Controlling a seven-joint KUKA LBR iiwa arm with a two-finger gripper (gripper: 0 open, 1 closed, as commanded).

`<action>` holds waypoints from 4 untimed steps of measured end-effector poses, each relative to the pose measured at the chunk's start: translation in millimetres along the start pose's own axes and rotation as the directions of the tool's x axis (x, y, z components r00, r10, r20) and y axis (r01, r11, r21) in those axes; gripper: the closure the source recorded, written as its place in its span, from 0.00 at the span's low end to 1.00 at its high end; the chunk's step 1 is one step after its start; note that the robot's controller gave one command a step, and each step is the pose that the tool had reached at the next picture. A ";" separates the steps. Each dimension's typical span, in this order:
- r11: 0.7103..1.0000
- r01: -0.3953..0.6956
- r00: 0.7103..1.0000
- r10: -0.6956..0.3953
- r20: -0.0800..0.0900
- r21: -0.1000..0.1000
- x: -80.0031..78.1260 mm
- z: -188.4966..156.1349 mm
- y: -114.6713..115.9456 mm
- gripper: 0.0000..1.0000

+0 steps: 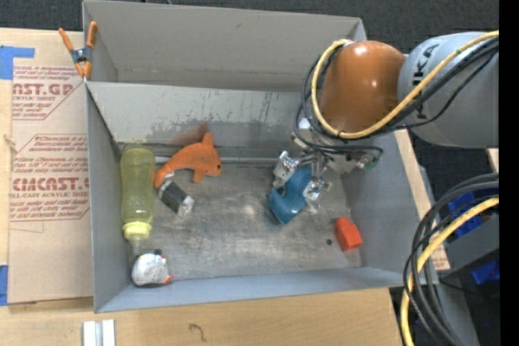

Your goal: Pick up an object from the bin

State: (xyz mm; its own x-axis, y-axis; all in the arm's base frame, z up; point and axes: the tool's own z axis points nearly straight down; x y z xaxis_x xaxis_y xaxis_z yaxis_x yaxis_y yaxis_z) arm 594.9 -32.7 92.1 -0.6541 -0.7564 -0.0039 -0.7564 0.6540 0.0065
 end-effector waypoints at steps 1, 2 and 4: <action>1.000 0.000 1.000 0.000 0.000 0.000 -0.1 0.0 0.0 1.00; 1.000 0.000 1.000 0.000 0.000 0.000 -0.1 0.0 0.1 1.00; 1.000 0.000 1.000 0.000 0.000 -0.001 -0.1 0.1 0.0 1.00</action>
Offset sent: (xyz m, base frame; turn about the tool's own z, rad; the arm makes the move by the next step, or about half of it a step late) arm 0.0000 0.0000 0.0000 0.0000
